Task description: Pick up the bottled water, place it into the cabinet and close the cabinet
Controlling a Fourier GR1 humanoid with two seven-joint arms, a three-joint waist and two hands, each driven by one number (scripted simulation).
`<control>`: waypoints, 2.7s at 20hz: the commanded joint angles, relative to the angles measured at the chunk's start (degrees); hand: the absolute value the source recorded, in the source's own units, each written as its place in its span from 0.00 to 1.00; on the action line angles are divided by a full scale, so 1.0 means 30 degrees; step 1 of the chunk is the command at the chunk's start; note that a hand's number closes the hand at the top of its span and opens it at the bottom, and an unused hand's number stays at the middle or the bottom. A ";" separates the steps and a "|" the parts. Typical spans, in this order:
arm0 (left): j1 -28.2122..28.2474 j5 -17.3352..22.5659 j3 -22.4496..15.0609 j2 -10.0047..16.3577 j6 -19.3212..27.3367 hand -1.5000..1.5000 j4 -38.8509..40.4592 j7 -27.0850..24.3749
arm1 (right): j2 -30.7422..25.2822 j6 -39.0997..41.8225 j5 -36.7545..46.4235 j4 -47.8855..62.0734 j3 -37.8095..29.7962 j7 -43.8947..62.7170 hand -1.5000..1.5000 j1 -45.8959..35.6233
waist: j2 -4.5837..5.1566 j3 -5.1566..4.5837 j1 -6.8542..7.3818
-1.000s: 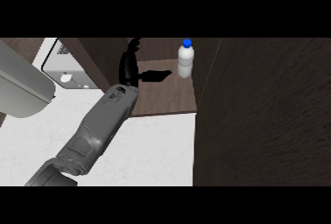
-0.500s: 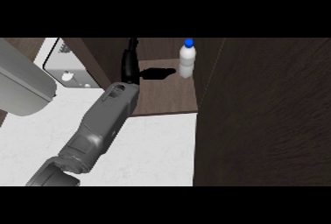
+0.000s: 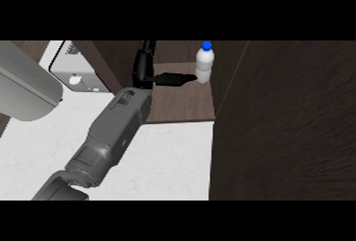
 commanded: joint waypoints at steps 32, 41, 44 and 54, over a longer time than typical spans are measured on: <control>1.9111 0.2523 -0.9249 0.2397 -0.0331 0.00 -2.8476 0.8470 | -0.0970 -0.1137 0.1684 -0.2804 0.1682 0.0957 0.00 0.1822 | -0.0318 -0.0137 0.1167; 2.5410 0.2034 -1.0146 0.4766 -0.0821 0.00 -3.4141 0.6761 | -0.3300 0.0886 0.3986 -0.2547 0.3476 0.2914 1.00 0.0029 | -0.0270 -0.0161 0.1418; 2.6385 0.3470 -0.8051 0.6164 -0.1802 0.00 -3.5675 0.6930 | -0.3957 0.1747 0.4394 -0.3185 0.4714 0.2357 1.00 0.0660 | -0.0274 -0.0156 0.1220; 3.1352 0.5794 -0.5598 0.7724 -0.4710 0.00 -3.7281 0.4633 | -0.2825 0.1528 0.6795 -0.4894 0.7560 0.5586 1.00 -0.1050 | -0.0237 -0.0214 0.1602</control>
